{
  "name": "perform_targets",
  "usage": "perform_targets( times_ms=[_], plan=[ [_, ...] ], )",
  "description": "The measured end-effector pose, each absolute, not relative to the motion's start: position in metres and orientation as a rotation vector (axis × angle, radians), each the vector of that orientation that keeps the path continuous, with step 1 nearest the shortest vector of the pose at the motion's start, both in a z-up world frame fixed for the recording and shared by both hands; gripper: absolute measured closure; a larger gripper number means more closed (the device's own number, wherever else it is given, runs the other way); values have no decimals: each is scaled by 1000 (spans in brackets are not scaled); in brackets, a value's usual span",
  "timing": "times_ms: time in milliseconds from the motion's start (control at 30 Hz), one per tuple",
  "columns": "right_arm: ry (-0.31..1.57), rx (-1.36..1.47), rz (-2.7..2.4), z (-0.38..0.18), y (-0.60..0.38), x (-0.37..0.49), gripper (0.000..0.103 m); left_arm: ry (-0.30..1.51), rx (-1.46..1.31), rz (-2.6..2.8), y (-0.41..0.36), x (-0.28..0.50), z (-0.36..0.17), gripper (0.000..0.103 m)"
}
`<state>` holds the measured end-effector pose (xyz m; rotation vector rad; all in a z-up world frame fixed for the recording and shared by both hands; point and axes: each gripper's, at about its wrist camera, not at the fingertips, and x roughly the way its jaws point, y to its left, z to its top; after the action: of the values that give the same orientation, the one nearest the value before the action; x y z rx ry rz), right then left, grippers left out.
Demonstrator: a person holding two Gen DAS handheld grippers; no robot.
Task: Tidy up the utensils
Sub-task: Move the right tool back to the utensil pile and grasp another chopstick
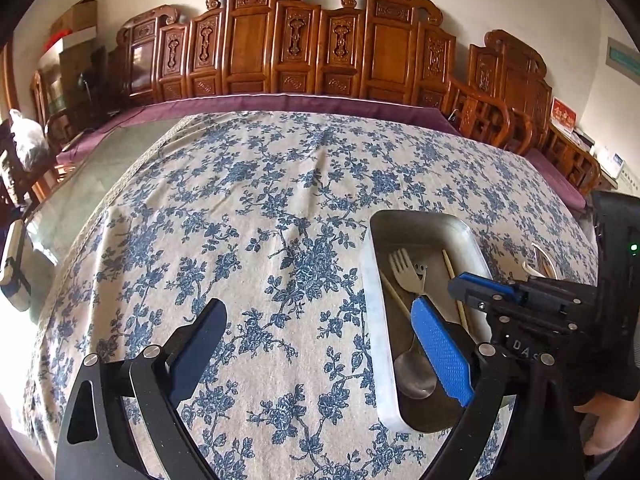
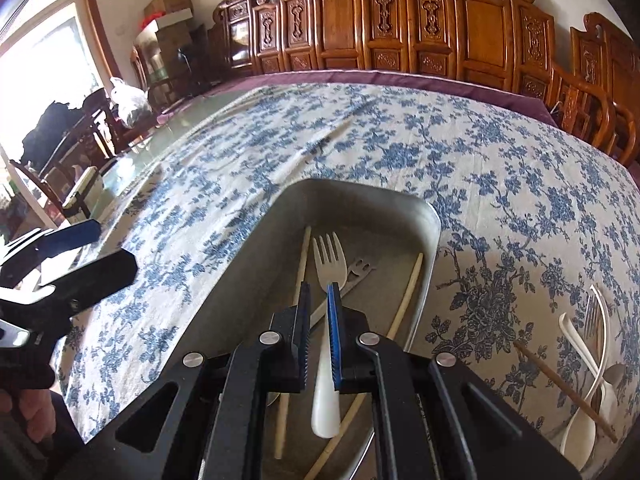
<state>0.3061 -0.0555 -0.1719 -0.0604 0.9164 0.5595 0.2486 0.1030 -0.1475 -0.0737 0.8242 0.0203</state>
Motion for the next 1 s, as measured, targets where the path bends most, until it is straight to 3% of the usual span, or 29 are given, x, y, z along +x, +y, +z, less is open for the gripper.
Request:
perform_targets(
  times_ms=[200,533,700,1000],
  plan=[
    [864,-66,578,-152,-75,295,93,827,-70,13,98,248,-148,13],
    [814,-106,472,-126,-188,264,93,818,-39,-37,71,239,-145,13],
    [830,-137,388,-133,-246,259,80,809,2,-71,47,230,-143,13],
    [889,-119,311,-169,-301,265,79,794,52,-158,0,214,-140,13]
  ],
)
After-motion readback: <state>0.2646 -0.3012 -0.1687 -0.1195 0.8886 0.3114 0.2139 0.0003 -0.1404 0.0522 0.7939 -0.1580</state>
